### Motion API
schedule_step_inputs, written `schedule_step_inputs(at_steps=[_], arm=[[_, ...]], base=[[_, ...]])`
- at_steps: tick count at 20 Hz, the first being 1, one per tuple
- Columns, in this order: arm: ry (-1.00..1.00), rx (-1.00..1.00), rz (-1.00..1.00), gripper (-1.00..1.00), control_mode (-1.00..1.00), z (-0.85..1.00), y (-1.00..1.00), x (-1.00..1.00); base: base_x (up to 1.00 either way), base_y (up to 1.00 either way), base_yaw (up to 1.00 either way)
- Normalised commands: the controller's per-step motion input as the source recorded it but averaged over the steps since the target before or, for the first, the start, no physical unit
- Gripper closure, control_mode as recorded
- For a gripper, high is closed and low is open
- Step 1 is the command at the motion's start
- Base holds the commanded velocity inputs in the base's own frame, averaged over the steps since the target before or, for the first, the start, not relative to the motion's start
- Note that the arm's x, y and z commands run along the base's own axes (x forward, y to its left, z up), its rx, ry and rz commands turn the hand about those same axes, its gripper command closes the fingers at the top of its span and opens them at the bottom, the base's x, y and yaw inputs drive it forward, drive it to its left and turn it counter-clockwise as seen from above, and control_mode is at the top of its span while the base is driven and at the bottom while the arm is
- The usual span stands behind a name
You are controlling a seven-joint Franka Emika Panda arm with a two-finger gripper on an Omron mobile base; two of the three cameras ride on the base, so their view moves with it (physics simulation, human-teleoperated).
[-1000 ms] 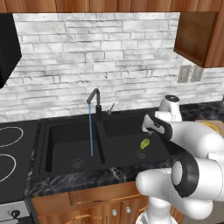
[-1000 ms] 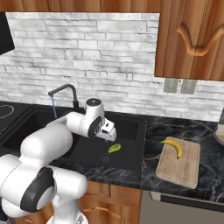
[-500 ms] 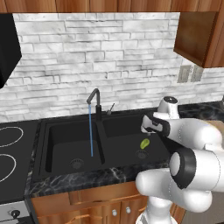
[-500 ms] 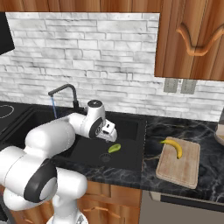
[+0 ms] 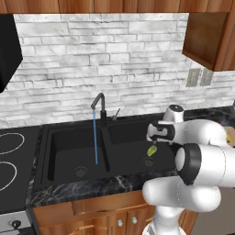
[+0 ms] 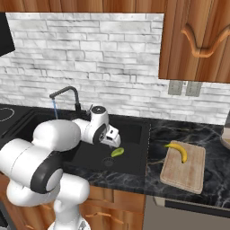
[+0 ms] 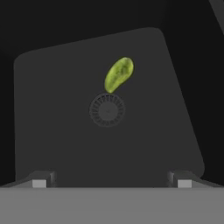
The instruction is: Pick the mango, banana from the sink and place them on the cutting board to airdry. Then turn off the sink faucet.
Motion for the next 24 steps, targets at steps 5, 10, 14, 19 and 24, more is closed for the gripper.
schedule_step_inputs(at_steps=[5,10,14,19,24], arm=[[0.0,0.0,0.0,-1.0,-1.0,-0.18,0.0,0.19],[0.0,0.0,0.0,-1.0,-1.0,-0.15,-0.06,0.17],[0.0,0.0,0.0,-1.0,-1.0,-0.15,-0.07,0.17],[0.0,0.0,0.0,-1.0,-1.0,-0.19,-0.03,0.2],[0.0,0.0,0.0,-1.0,-1.0,-0.22,0.0,0.21]], base=[[0.0,0.0,0.0],[0.0,0.0,0.0],[0.0,0.0,0.0],[0.0,0.0,0.0],[0.0,0.0,0.0]])
